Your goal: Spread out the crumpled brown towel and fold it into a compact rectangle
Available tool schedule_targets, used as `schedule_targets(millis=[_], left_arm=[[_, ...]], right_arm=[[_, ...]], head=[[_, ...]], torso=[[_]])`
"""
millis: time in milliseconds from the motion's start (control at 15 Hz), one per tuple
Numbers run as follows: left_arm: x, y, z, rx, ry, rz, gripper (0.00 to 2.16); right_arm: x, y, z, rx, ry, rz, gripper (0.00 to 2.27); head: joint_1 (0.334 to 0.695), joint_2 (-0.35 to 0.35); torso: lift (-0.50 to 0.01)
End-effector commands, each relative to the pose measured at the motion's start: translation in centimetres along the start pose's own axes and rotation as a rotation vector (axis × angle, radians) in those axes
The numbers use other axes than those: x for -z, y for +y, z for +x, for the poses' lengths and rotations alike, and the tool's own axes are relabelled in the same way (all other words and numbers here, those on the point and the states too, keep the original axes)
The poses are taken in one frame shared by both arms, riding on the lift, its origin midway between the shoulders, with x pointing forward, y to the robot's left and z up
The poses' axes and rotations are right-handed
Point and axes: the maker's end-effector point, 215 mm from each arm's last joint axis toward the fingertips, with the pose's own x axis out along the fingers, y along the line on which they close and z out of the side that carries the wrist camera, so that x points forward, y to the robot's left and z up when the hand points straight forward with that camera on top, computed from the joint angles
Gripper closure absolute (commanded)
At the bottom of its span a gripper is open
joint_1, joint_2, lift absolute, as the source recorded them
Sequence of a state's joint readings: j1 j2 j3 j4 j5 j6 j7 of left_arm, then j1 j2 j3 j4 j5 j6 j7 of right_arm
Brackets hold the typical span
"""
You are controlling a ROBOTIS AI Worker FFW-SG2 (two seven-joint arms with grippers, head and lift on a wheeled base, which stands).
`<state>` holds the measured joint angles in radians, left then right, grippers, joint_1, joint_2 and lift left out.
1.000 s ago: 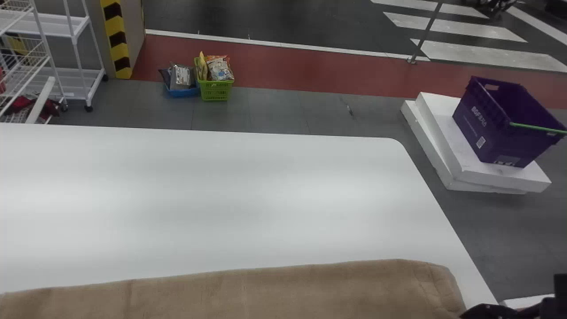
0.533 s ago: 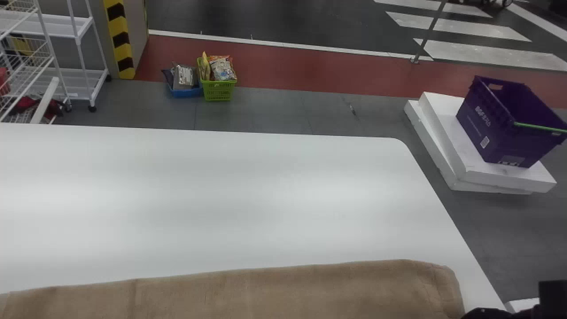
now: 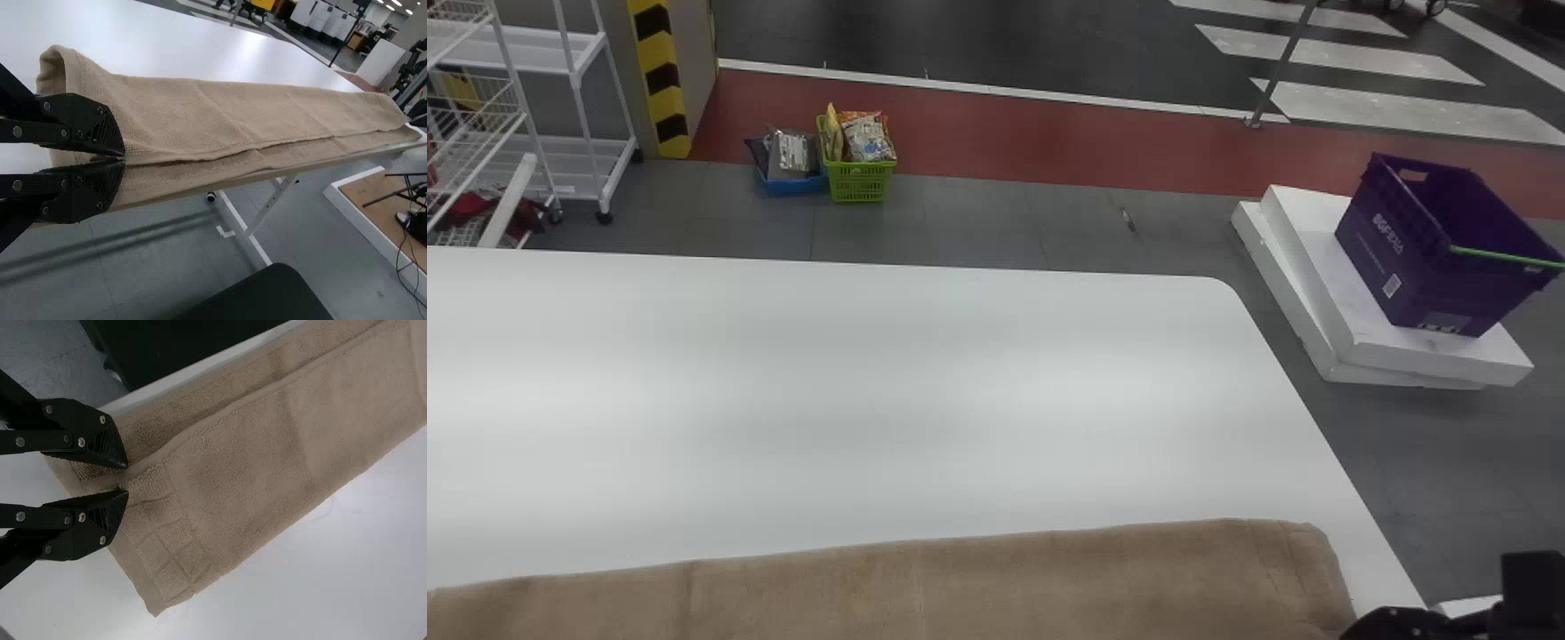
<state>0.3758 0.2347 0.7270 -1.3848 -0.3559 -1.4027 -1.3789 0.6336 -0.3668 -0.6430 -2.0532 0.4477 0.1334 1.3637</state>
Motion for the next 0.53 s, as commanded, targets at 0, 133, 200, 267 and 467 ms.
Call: schedule_targets(millis=[0, 133, 200, 267, 467], left_arm=[[0.0, 0.0, 0.0, -0.001, 0.0, -0.003, 0.99], [0.0, -0.1, 0.1, -0.001, -0.002, -0.004, 0.99], [0.0, -0.1, 0.0, -0.001, -0.001, -0.004, 0.99], [0.1, 0.0, 0.0, -0.002, 0.0, -0.003, 0.99], [0.0, -0.1, 0.0, -0.001, -0.001, -0.004, 0.99]], right_arm=[[0.2, -0.1, 0.1, -0.003, 0.0, 0.002, 0.97], [0.3, -0.1, 0.3, -0.005, -0.001, 0.003, 0.97], [0.1, -0.3, 0.3, -0.002, -0.006, 0.004, 1.14], [0.0, -0.5, 0.2, 0.001, -0.012, 0.009, 1.15], [0.0, -1.3, -1.2, 0.029, -0.027, 0.027, 1.15]], head=[[0.695, -0.24], [0.695, -0.243], [0.695, -0.244], [0.695, -0.245], [0.695, -0.243]], torso=[[-0.127], [-0.127], [-0.127], [-0.127], [-0.127]])
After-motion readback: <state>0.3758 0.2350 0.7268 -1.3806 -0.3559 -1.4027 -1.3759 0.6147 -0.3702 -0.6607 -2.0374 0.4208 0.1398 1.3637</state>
